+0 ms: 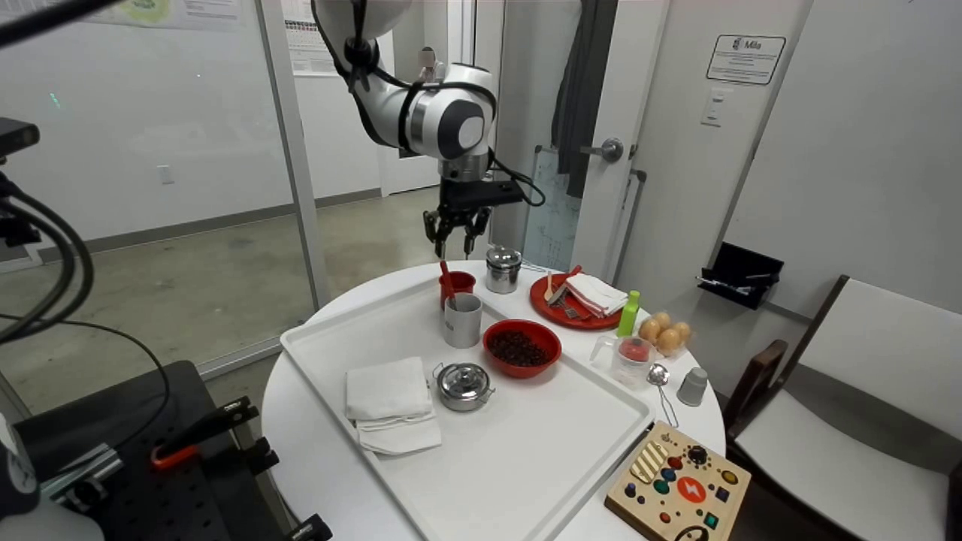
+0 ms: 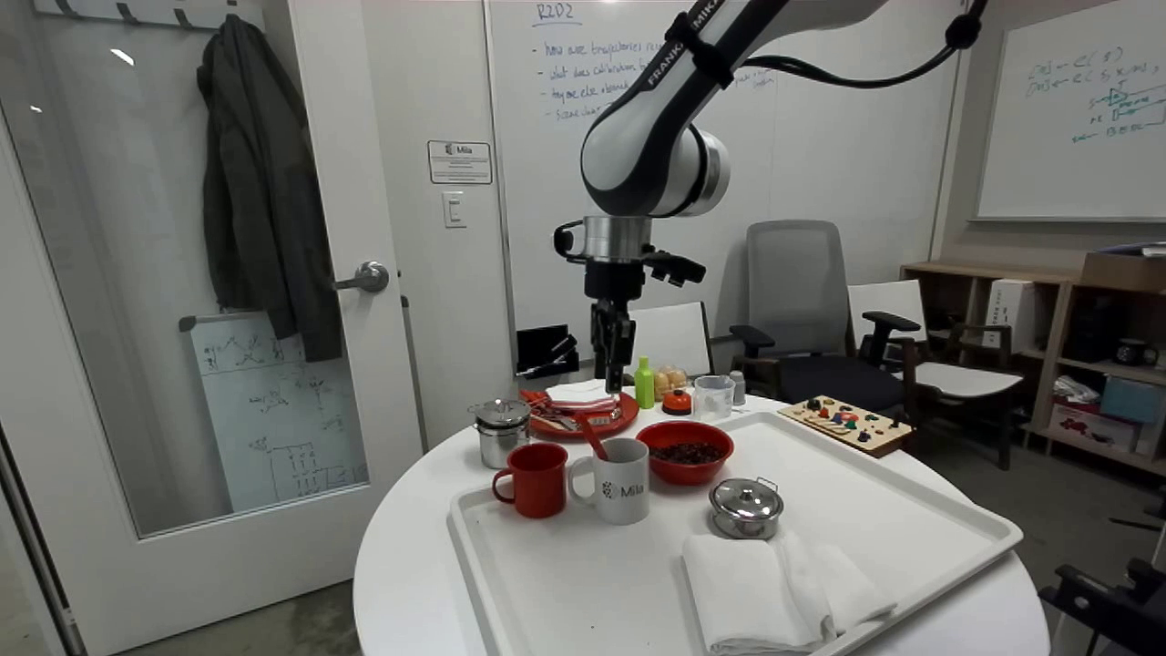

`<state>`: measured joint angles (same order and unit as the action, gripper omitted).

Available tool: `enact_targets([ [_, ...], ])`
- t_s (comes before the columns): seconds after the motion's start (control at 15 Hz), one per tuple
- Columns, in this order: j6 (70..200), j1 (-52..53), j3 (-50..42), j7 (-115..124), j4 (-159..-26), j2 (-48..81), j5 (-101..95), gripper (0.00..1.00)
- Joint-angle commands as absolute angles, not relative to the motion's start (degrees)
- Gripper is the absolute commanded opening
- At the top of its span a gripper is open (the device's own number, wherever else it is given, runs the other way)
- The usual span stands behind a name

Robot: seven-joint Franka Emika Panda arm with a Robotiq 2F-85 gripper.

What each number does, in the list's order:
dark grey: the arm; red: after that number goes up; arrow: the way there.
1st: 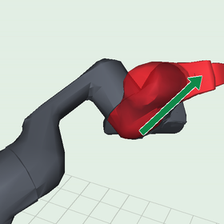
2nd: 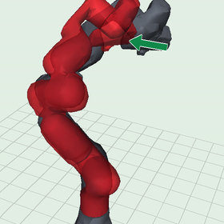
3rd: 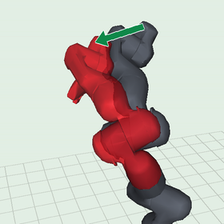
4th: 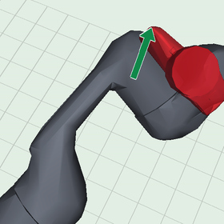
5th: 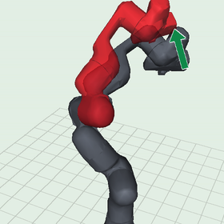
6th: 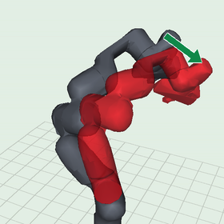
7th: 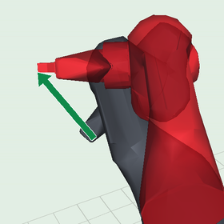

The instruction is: Use the spoon to stir the contents in the red bowl

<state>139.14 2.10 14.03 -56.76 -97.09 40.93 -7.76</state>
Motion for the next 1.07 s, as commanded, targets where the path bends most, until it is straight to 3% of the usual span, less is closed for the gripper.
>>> enact_targets([
  [0.0, 138.56, 2.25, 13.91, -58.03, -95.55, 41.72, -7.42, 0.97],
  [1.0, 138.93, 2.8, 13.61, -57.0, -96.49, 40.96, -7.67, 1.0],
])
